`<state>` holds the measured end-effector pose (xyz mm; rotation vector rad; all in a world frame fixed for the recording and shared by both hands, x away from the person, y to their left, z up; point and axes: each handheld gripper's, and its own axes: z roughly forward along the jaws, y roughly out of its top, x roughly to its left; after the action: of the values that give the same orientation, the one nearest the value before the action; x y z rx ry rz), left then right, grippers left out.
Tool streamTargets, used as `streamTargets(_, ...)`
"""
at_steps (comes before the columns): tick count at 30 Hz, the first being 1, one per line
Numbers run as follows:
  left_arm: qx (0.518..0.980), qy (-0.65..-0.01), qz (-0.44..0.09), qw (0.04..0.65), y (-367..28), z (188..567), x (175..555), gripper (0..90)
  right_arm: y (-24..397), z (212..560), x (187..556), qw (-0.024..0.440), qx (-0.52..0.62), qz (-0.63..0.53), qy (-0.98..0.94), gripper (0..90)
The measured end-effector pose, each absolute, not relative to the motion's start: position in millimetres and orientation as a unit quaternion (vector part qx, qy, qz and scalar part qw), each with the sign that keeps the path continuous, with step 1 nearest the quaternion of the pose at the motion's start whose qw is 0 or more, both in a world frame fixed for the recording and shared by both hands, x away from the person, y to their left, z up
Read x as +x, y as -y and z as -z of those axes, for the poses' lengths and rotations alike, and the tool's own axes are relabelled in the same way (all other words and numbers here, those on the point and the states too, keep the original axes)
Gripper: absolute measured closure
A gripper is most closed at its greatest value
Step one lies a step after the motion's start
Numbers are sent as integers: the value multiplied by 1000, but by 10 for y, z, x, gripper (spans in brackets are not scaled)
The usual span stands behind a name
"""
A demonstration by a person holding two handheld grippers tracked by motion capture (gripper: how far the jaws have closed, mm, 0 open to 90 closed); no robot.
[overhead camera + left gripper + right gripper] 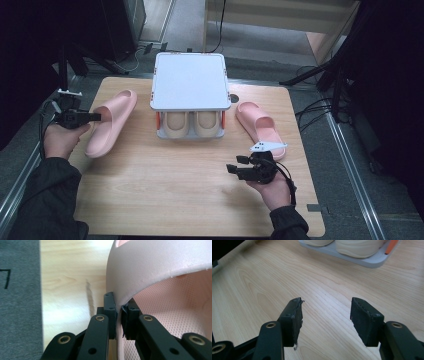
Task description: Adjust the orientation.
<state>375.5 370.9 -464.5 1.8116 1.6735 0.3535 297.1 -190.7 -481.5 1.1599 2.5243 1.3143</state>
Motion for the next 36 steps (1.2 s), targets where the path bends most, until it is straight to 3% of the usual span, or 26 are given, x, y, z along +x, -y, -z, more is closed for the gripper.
streamTargets(22,762,-549,-94,331,-2857,4501,2854,827,1619,4747,3170,14,347,-431,-833,437)
streamTargets(36,805,-487,-67,333,-2231,4694,2797,811,1570,4745,3161,17,339,-428,-838,438)
